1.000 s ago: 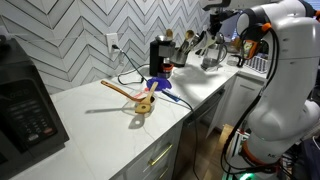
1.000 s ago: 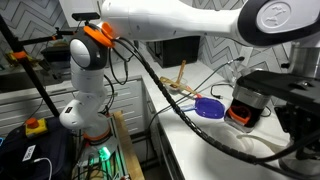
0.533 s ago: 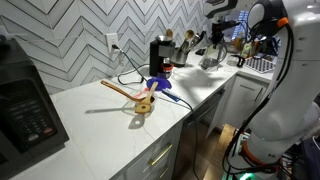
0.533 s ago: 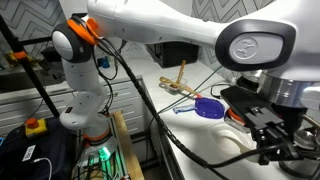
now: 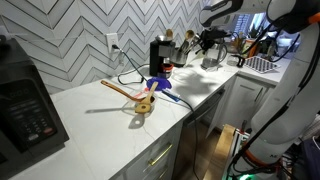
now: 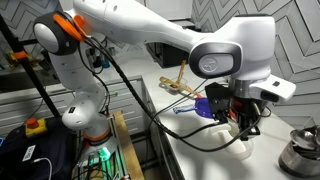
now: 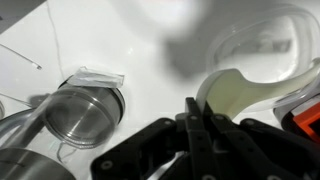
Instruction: Put the spoon inside the container
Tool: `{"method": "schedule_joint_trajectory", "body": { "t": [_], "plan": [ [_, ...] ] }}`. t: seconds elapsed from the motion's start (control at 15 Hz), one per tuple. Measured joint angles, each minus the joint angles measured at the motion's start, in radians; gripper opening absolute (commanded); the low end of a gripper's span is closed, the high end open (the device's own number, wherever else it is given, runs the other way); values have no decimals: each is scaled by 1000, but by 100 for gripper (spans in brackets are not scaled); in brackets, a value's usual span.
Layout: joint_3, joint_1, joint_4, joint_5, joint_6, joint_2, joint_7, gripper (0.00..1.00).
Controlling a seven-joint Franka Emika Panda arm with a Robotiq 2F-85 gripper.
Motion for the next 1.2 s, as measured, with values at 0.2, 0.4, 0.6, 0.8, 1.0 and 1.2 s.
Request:
{"method": "schedule_joint_trajectory", "body": {
  "t": [0.2,0.4,0.6,0.8,1.0,1.2],
  "plan": [
    [11,41,-56,-5,82,2,61,1],
    [10,53,-76,-6,124,20,82,1],
    [-9,42,-68,11,129,38,81,1],
    [-31,27,-60,40,129,54,57,1],
    [-34,22,-61,51,129,70,46,1],
    [-28,30,-62,55,129,85,48,5]
  ]
}}
